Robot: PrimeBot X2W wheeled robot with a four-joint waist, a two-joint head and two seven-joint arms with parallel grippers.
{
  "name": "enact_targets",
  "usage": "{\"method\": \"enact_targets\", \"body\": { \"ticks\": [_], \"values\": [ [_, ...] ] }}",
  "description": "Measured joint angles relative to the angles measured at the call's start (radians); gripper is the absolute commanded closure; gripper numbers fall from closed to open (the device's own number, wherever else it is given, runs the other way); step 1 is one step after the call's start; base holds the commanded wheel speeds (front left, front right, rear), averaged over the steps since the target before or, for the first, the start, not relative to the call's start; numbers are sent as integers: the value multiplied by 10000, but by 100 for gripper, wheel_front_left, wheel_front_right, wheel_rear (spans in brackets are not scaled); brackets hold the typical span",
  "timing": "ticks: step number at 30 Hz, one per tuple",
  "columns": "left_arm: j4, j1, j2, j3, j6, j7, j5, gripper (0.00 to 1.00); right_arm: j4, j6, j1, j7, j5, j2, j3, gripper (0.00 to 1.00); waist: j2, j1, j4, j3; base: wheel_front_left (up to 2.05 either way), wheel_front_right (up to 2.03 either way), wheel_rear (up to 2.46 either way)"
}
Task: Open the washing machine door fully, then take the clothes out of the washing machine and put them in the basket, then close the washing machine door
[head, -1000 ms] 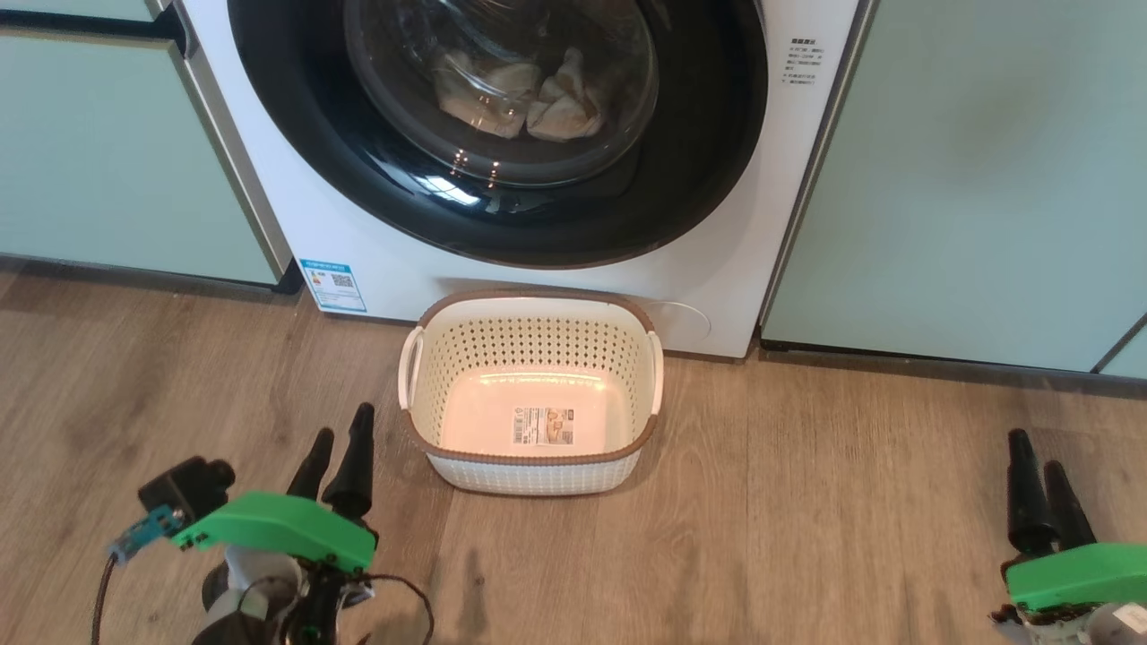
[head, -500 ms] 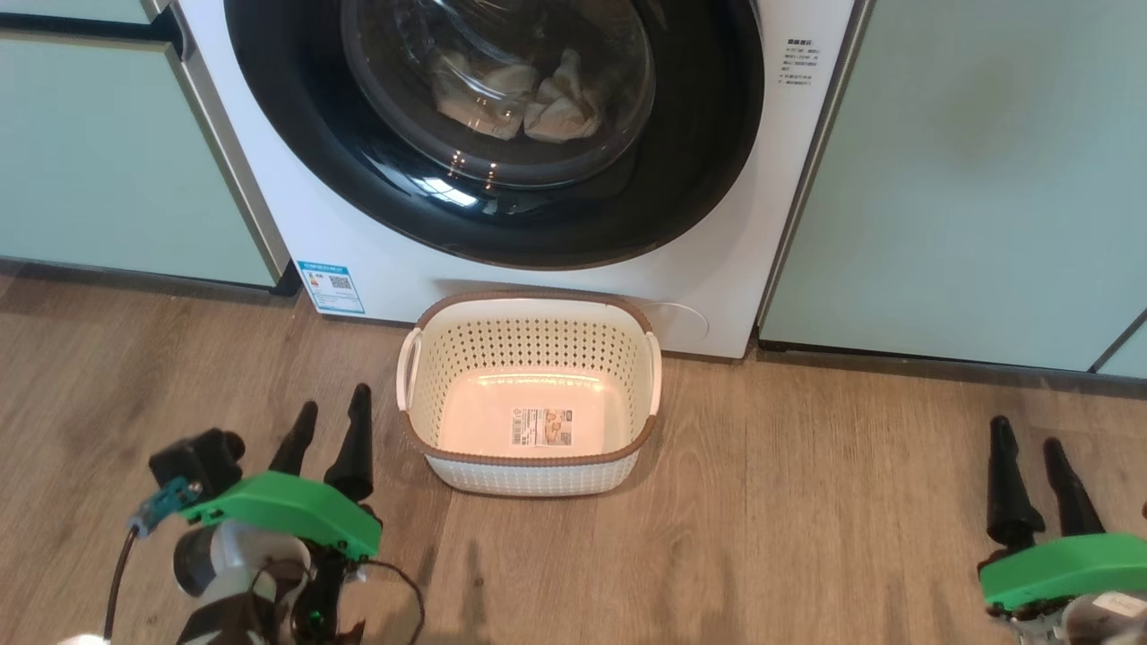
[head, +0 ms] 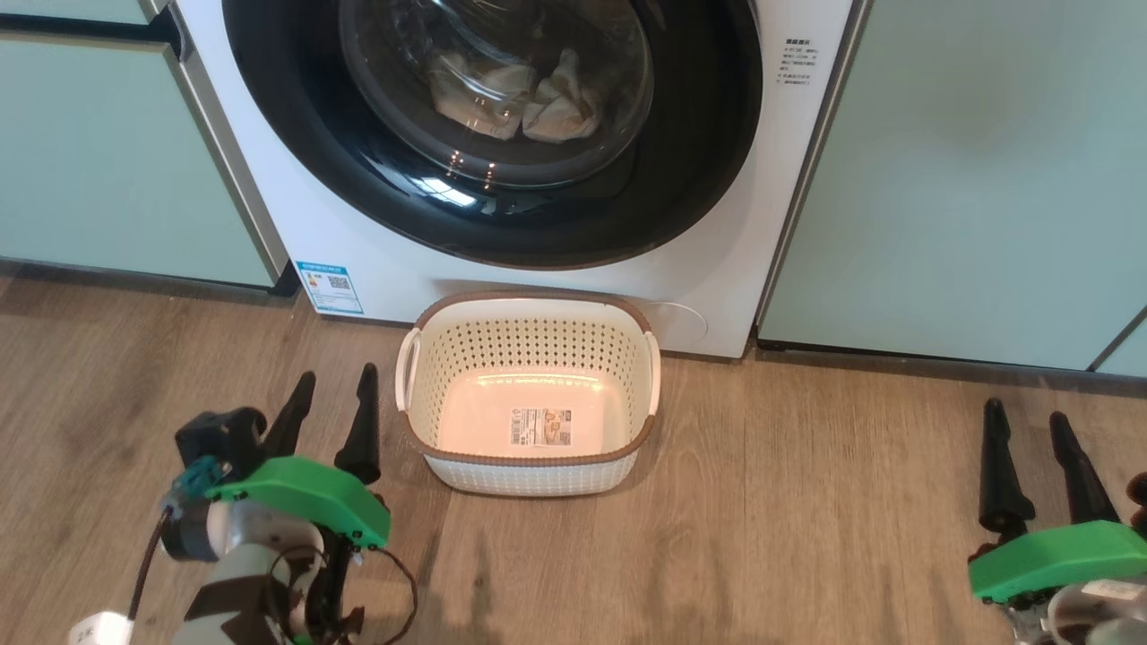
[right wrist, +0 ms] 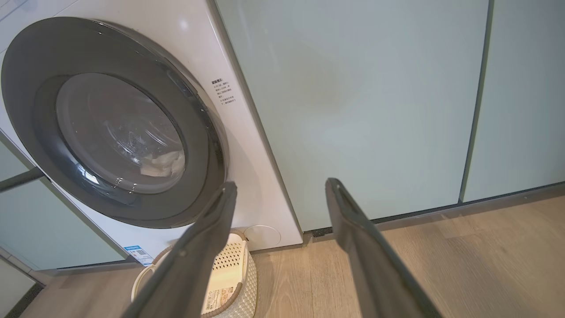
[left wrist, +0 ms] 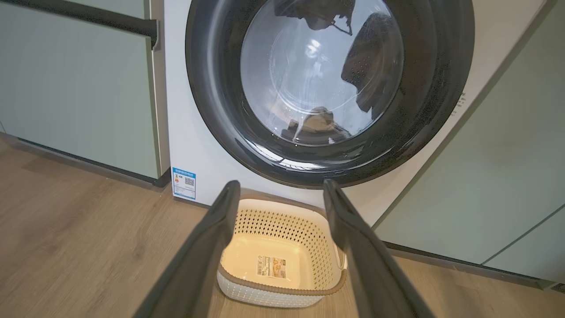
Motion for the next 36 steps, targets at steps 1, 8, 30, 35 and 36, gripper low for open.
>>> {"method": "enact_targets", "body": {
  "ticks": [1,8,30,35,36],
  "values": [
    [4,-59,23,-35,25,-33,100,0,-15,2,0,-31,-125,0,15,0,0,0,-1,-1,0,0,0],
    [79,-255,59,-136,35,-299,915,0,-174,2,-157,-299,-1185,0,61,0,0,0,-1,-7,0,0,0],
    [629,-877,-71,360,-211,-926,3022,0,-359,2,-394,-943,-3498,0,36,0,0,0,-35,35,0,0,0],
    [683,-949,-127,499,-290,-999,3250,0,-334,2,-395,-1018,-3638,0,-4,0,0,0,-27,49,0,0,0],
    [727,-949,-130,512,-334,-999,3250,0,-324,2,-395,-1020,-3634,0,-13,0,0,0,-25,54,0,0,0]
  ]
}}
